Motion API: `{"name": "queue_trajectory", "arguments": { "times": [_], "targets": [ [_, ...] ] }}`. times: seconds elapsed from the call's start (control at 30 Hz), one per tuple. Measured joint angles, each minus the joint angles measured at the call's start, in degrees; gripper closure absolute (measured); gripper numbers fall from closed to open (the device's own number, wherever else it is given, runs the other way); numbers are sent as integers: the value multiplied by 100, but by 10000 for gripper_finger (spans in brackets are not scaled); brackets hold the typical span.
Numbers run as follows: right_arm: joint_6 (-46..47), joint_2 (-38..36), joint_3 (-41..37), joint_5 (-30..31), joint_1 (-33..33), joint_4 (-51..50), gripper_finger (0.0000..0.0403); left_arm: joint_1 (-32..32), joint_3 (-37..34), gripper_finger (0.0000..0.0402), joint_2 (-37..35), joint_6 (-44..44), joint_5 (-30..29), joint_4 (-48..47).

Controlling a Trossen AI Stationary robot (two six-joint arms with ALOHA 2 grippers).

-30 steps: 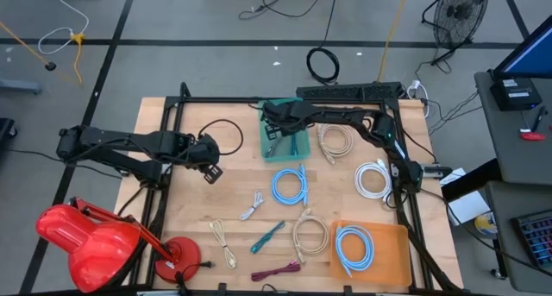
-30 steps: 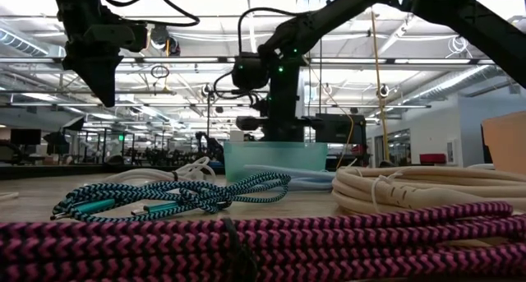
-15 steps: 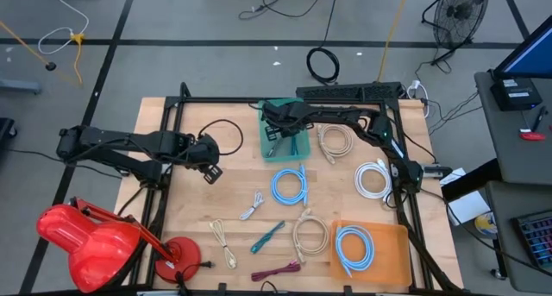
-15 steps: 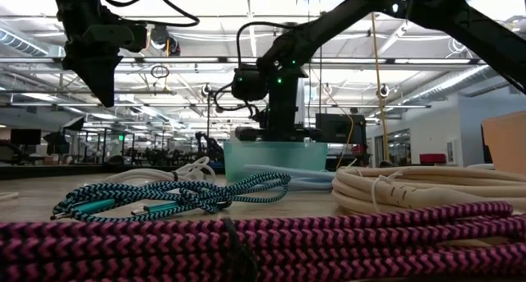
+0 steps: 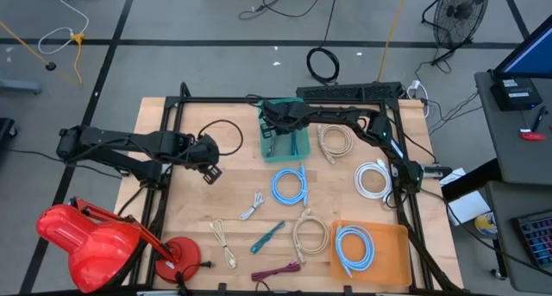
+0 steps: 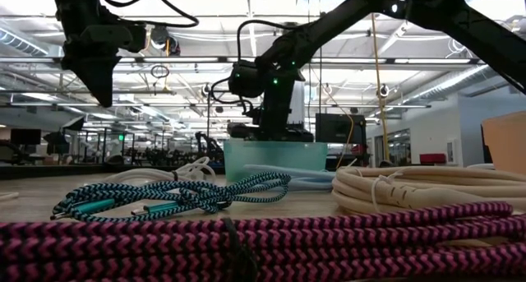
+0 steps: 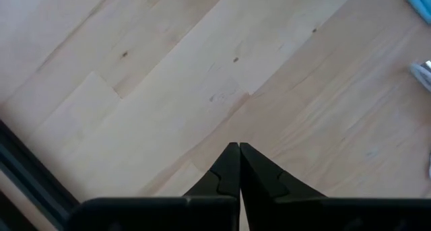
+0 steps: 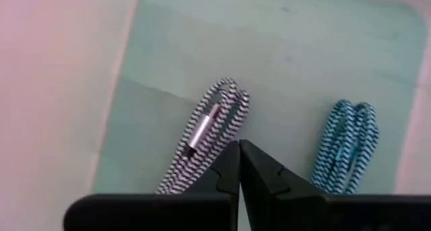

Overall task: Pick & Place USB Port
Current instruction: Put the black charger cable into the blue bin

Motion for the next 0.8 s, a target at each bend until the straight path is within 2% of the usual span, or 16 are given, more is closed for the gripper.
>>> {"name": "queue_trajectory", "arguments": {
  "times": [0.4,0.6,0.8],
  "targets": [
    [-90,0,2,-327,85,468,403,-1,0,399,0,53,-120,-54],
    [-126,87,-34,-758,85,915,403,0,0,399,0,57,-122,-52],
    [-148,136,-57,-759,113,854,403,0,0,397,0,57,-122,-52]
  ]
}}
